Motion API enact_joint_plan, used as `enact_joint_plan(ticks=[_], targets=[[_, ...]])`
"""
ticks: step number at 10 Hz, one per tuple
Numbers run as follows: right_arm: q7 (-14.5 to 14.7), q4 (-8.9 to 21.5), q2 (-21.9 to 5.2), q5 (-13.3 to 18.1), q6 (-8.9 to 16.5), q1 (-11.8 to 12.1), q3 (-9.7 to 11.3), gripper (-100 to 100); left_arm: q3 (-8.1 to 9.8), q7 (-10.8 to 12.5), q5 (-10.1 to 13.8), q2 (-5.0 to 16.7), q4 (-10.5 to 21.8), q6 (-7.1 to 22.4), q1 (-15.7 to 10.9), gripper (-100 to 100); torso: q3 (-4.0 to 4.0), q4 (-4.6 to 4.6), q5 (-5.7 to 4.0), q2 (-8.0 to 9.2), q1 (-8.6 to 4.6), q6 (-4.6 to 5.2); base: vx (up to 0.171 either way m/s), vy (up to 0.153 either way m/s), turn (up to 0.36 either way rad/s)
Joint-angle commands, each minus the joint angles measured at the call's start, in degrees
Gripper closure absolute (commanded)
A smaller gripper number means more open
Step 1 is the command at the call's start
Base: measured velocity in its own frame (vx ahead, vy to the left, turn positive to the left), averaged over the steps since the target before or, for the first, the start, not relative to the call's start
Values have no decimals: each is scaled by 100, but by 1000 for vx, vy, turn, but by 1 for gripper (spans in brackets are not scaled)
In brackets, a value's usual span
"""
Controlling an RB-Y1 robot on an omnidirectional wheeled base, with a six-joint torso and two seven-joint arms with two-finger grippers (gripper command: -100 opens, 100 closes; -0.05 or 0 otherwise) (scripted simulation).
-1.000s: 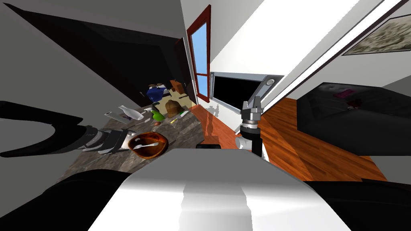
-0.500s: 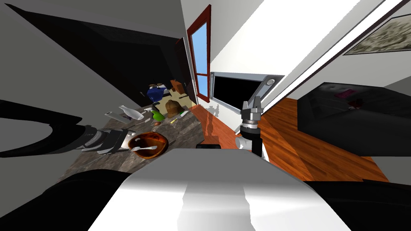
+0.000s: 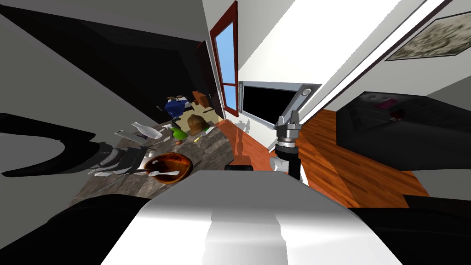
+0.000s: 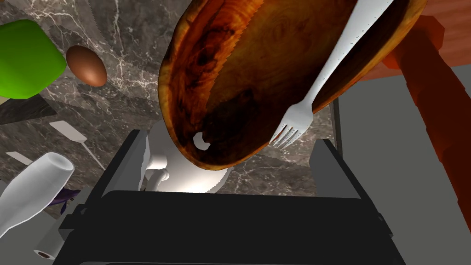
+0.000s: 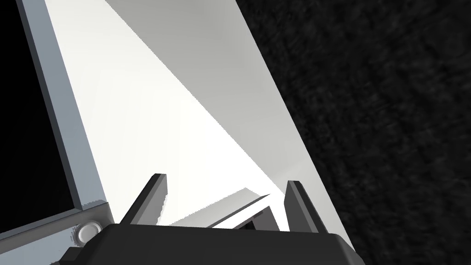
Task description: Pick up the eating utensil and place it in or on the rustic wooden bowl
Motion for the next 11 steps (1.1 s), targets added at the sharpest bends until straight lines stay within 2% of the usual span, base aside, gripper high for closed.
enact_joint_plan(ticks=[1,2,3,5,6,7,8,9,10,11], targets=[[0,0,0,0,0,0,0,0,-286,-86,-286,101,286,-120,-286,-100,0,0,0,0,0,0,-239,66,-375],[0,1,0,0,0,0,0,0,-461,-86,-432,101,448,-120,-456,-100,17,9,2,25,4,-4,-138,28,-70],[0,0,0,0,0,2,-1,0,-568,-86,-432,101,621,-120,-627,-100,11,7,2,10,-2,-12,-32,0,56],[0,0,0,0,0,4,-1,0,-568,-86,-432,101,973,-120,-966,-100,-21,-6,-2,-45,-16,-10,22,-7,9],[0,0,0,0,0,4,-1,0,-568,-86,-432,101,1081,-120,-988,-100,-28,-9,-3,-54,-18,-10,16,-5,-4],[0,0,0,0,0,4,-1,0,-830,-260,-711,248,1291,-314,-1227,-100,-29,-9,-3,-55,-18,-10,-154,39,-338],[0,0,0,0,0,0,0,0,-957,-260,-846,248,1448,-314,-1390,-100,-7,-3,-2,-13,-5,1,-224,74,-315],[0,0,0,0,0,1,-1,0,-1161,-260,-1013,248,1641,-314,-1593,-100,12,7,3,15,8,-7,-138,32,-80],[0,1,0,0,0,2,-1,0,-1261,-260,-1013,248,1836,-314,-1777,-100,8,6,3,5,1,-13,-48,-13,28],[0,0,0,0,0,3,-1,0,-1261,-260,-1013,248,2026,-314,-1949,-100,-6,1,-1,-20,-12,-13,2,-20,19]])
